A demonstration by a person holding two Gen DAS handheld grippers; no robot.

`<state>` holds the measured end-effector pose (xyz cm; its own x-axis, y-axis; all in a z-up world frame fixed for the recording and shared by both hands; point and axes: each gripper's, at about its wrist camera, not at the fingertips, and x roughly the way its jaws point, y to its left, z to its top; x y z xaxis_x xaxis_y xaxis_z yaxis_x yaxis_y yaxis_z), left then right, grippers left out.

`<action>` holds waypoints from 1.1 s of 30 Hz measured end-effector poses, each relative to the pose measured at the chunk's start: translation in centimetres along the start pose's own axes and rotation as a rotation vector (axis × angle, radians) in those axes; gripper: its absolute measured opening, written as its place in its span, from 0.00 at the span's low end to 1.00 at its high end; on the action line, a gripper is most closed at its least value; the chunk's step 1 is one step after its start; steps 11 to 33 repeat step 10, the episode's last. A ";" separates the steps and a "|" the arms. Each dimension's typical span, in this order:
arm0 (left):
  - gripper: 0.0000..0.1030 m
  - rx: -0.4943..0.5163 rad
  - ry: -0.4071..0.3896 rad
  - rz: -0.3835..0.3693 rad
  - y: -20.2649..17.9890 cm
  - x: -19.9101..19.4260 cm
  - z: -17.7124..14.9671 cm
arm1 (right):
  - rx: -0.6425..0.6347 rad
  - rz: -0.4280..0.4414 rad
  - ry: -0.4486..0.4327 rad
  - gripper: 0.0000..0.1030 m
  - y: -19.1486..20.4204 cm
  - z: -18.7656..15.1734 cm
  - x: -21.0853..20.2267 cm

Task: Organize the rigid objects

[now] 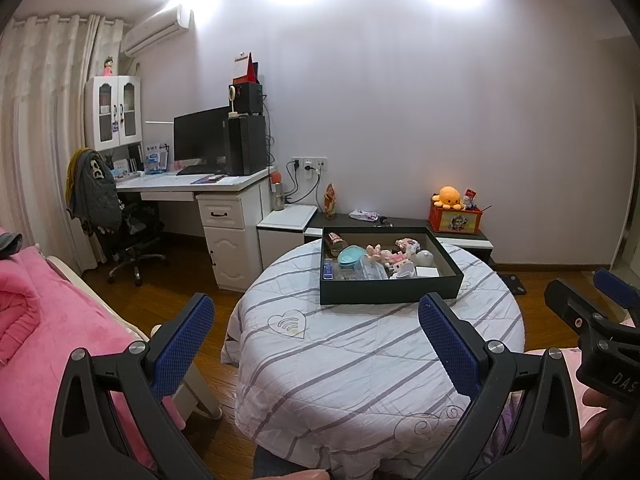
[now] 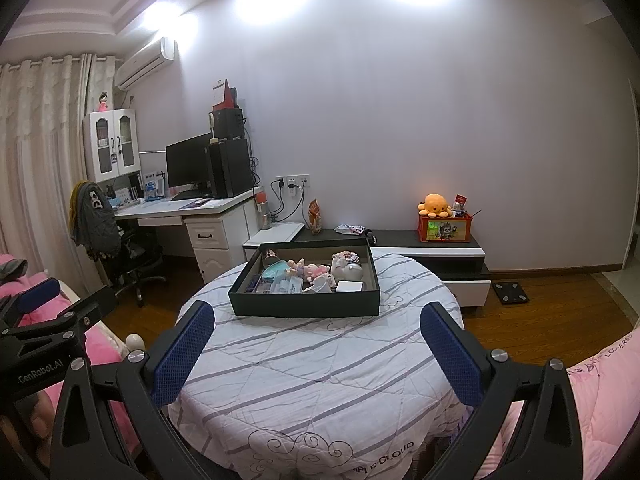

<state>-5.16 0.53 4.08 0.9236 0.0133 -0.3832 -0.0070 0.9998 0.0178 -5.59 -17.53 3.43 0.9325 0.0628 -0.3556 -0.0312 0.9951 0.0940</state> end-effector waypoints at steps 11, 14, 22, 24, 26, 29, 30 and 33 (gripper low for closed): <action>1.00 0.009 -0.013 -0.004 -0.2 0.1 -0.4 | -0.001 -0.001 0.000 1.00 0.0 0.0 0.0; 1.00 0.009 -0.013 -0.004 -0.2 0.1 -0.4 | -0.001 -0.001 0.000 1.00 0.0 0.0 0.0; 1.00 0.009 -0.013 -0.004 -0.2 0.1 -0.4 | -0.001 -0.001 0.000 1.00 0.0 0.0 0.0; 1.00 0.009 -0.013 -0.004 -0.2 0.1 -0.4 | -0.001 -0.001 0.000 1.00 0.0 0.0 0.0; 1.00 0.009 -0.013 -0.004 -0.2 0.1 -0.4 | -0.001 -0.001 0.000 1.00 0.0 0.0 0.0; 1.00 0.009 -0.013 -0.004 -0.2 0.1 -0.4 | -0.001 -0.001 0.000 1.00 0.0 0.0 0.0; 1.00 0.009 -0.013 -0.004 -0.2 0.1 -0.4 | -0.001 -0.001 0.000 1.00 0.0 0.0 0.0; 1.00 0.009 -0.013 -0.004 -0.2 0.1 -0.4 | -0.001 -0.001 0.000 1.00 0.0 0.0 0.0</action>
